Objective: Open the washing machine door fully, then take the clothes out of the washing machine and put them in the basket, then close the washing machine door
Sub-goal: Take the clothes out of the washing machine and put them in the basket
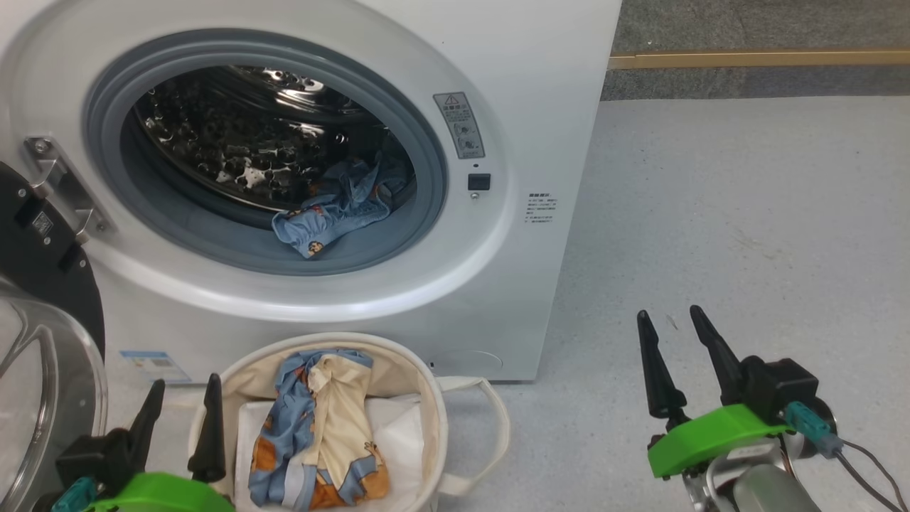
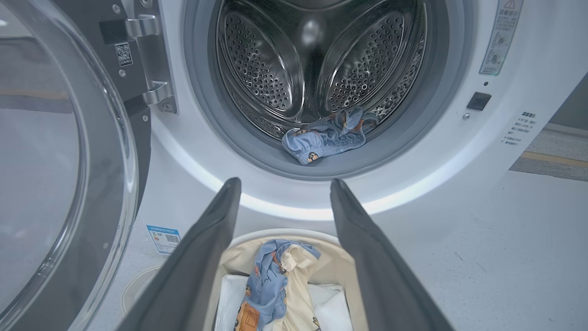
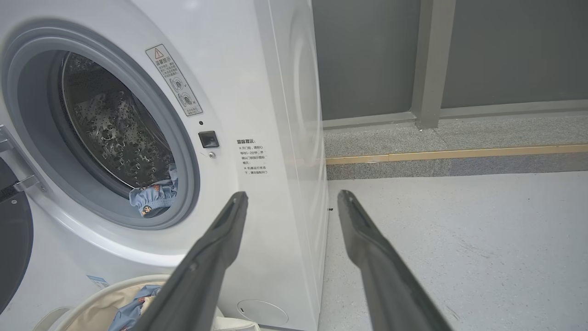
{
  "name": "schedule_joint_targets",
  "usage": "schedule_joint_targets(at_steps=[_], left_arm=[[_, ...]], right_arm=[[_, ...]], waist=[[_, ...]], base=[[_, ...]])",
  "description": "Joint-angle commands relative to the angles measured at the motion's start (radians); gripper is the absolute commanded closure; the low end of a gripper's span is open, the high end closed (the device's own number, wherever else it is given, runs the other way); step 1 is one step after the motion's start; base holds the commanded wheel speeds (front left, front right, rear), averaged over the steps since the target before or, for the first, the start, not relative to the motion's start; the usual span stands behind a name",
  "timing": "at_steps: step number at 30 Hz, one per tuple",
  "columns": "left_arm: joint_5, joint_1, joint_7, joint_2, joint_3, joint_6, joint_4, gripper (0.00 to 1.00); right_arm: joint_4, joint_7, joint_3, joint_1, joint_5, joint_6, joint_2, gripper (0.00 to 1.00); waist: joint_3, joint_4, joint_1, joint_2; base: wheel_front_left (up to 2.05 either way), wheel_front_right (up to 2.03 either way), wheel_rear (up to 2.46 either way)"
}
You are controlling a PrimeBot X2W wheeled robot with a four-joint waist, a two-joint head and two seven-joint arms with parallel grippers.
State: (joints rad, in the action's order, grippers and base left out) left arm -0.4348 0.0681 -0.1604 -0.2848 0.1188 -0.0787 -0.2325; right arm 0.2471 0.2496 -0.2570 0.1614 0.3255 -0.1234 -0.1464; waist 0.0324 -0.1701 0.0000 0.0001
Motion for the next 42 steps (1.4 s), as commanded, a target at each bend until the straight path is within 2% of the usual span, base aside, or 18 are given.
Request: schedule_joint_targets(at_steps=[1, 17, 22, 28, 32, 42], left_arm=[[-0.008, 0.036, -0.003, -0.034, -0.033, 0.001, 0.022, 0.0], [-0.018, 0.07, 0.004, -0.045, -0.019, 0.009, -0.005, 0.0], [-0.03, 0.122, 0.03, -0.048, 0.003, 0.042, -0.048, 0.0], [-0.03, 0.298, 0.083, -0.058, 0.043, 0.098, -0.115, 0.0], [-0.011, 0.45, 0.159, -0.059, 0.091, 0.128, -0.181, 0.0], [0.028, 0.852, 0.357, -0.06, 0.203, 0.189, -0.433, 0.0]], right_arm=[[-0.032, 0.012, -0.019, 0.028, -0.006, -0.007, 0.0, 0.0], [-0.036, 0.012, -0.023, 0.031, -0.005, -0.007, 0.001, 0.0], [-0.034, 0.012, -0.025, 0.031, -0.002, -0.007, 0.002, 0.0], [-0.043, 0.012, -0.02, 0.045, -0.003, -0.007, -0.003, 0.0], [-0.053, 0.012, -0.014, 0.062, -0.002, -0.007, -0.004, 0.0], [-0.086, 0.012, 0.017, 0.105, -0.004, -0.007, 0.014, 0.0]], waist=[[0.0, 0.0, 0.0, -0.0001], [0.015, -0.019, 0.0, -0.0001], [0.028, -0.033, 0.0, -0.0001], [0.078, -0.042, 0.0, -0.0001], [0.125, -0.051, 0.0, -0.0001], [0.271, -0.107, 0.0, -0.0001]], base=[[0.0, 0.0, 0.0], [0.0, 0.0, 0.0], [0.0, 0.0, 0.0], [0.0, 0.0, 0.0], [0.0, 0.0, 0.0], [0.0, 0.0, 0.0]])
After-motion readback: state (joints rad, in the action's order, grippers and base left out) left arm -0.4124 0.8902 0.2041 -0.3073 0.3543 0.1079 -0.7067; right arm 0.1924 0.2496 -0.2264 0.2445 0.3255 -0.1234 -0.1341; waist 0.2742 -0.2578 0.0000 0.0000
